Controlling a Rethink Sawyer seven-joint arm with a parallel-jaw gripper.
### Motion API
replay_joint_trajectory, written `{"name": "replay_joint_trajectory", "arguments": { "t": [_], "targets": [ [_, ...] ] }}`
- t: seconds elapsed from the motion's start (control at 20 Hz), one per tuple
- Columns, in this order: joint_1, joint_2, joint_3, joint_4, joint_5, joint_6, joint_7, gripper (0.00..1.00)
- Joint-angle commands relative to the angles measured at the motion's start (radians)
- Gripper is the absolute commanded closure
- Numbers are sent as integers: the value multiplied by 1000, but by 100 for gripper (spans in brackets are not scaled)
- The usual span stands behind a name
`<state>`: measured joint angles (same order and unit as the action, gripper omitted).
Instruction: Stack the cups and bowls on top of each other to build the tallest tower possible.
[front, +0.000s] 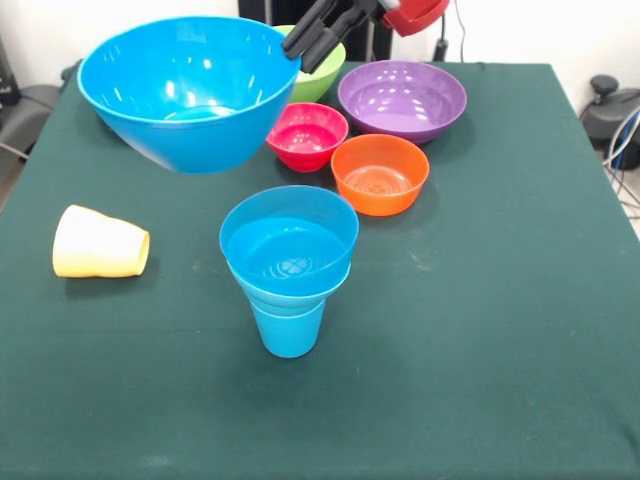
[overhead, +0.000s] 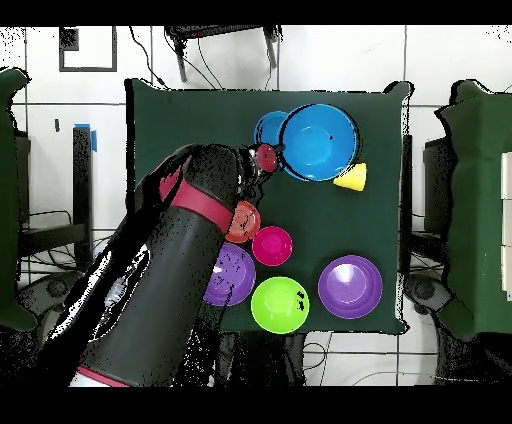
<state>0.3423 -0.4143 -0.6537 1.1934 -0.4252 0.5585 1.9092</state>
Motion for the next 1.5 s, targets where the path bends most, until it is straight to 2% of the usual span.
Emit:
{"name": "replay_joint_trajectory", "arguments": {
  "t": [0.05, 1.5],
  "targets": [
    [10, 31, 58, -51, 19, 93, 97, 100],
    [32, 82, 66, -108, 74, 128, 140, 100]
  ]
}}
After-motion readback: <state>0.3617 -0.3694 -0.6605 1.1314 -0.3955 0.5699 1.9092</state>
